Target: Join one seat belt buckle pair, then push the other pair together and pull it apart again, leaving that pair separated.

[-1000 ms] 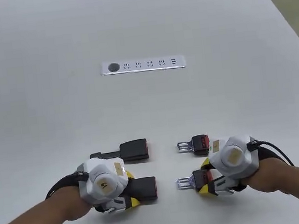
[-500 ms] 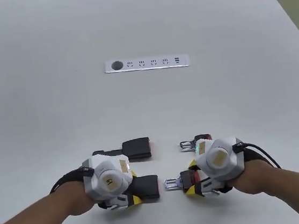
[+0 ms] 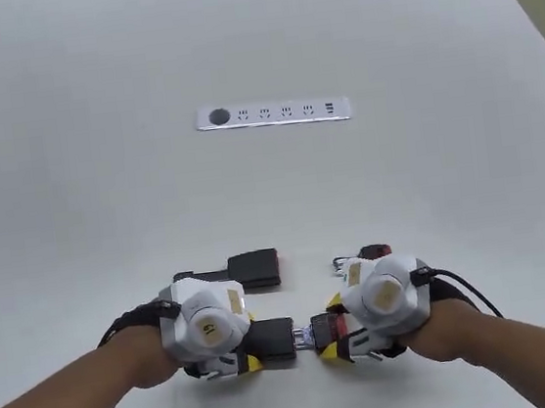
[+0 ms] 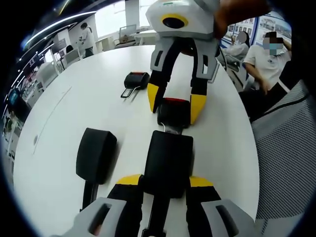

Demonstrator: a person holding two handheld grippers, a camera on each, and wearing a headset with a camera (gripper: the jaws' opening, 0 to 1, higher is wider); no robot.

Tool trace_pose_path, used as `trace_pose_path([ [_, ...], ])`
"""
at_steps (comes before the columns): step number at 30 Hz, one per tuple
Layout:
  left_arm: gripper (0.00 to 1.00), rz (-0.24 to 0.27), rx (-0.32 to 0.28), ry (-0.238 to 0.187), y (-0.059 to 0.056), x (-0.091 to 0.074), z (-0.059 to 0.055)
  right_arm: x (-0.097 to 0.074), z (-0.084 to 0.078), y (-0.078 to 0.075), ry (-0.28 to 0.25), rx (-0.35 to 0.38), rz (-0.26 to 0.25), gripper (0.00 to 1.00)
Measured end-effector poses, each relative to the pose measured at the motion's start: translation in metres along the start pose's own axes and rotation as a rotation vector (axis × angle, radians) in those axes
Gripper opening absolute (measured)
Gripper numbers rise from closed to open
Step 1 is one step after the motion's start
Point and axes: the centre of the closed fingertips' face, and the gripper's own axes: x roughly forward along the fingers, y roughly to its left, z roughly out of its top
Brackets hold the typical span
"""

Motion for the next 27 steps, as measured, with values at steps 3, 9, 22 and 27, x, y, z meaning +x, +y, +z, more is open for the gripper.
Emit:
trace_pose_path([
  [3, 0.34, 0.001, -0.003, -0.002, 0.0, 0.001, 0.0, -0.003, -0.002, -0.002, -0.005, 0.003, 0.001, 0.35],
  [9, 0.34, -0.002, 0.014, 0.009, 0.001, 0.001, 0.001, -0.002, 0.001, -0.002, -0.02, 0.009, -0.011, 0.34],
  [22, 0.33, -0.02, 0.051, 0.027, 0.0, 0.002, 0.001, 0.006, 0.012, 0.002, -0.026, 0.003, -0.012, 0.34],
  [27, 0.33, -0.039, 0.08, 0.039, -0.002, 0.003, 0.001, 0.008, 0.014, 0.004, -0.032, 0.015, -0.017, 0.34],
])
